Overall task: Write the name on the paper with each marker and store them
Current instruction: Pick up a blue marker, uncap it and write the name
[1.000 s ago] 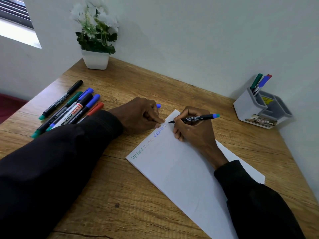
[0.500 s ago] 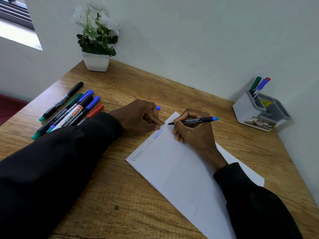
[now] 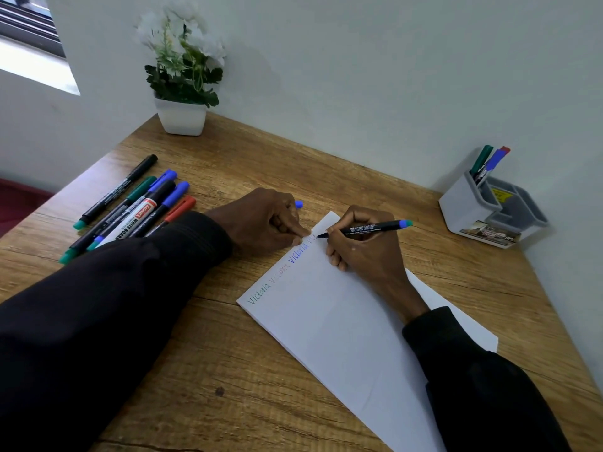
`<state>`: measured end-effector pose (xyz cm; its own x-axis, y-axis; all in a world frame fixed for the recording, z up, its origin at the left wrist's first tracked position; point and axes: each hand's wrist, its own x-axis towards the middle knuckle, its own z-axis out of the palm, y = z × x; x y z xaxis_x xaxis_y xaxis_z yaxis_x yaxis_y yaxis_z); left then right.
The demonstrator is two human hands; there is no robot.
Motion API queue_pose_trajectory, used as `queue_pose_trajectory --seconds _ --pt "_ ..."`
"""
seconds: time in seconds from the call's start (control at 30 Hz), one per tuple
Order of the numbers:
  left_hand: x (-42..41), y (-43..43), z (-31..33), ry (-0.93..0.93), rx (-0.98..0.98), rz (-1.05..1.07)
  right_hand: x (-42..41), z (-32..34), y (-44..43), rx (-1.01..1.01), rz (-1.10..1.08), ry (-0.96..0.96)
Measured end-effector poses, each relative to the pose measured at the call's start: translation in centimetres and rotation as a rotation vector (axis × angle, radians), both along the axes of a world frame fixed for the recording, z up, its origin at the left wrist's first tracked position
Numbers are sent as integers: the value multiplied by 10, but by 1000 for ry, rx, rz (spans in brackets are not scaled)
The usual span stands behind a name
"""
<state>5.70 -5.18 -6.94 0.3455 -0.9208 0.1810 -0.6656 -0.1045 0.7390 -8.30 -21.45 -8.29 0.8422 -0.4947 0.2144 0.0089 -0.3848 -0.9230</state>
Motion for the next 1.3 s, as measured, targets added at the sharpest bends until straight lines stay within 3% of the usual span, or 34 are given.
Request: queue_pose_trajectory --seconds 1.3 --pt "-1 0 1 -96 71 17 4 -4 -3 -4 -44 -30"
